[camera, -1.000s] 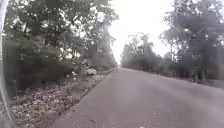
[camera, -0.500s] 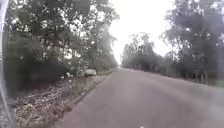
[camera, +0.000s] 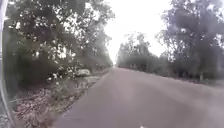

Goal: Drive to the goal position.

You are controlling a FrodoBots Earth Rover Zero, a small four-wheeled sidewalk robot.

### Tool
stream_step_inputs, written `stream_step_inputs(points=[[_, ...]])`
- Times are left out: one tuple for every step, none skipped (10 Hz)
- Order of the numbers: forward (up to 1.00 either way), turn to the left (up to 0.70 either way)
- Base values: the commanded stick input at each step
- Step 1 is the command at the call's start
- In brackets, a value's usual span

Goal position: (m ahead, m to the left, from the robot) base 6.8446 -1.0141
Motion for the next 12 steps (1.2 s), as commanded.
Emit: stream_step_inputs(points=[[0.70,0.01],[0.70,0.01],[0.70,0.01],[0.70,0.01],[0.70,0.01],[0.70,0.01],[0.70,0.01],[0.70,0.01],[0.70,0.01],[0.70,0.01],[0.70,0.01],[0.70,0.01]])
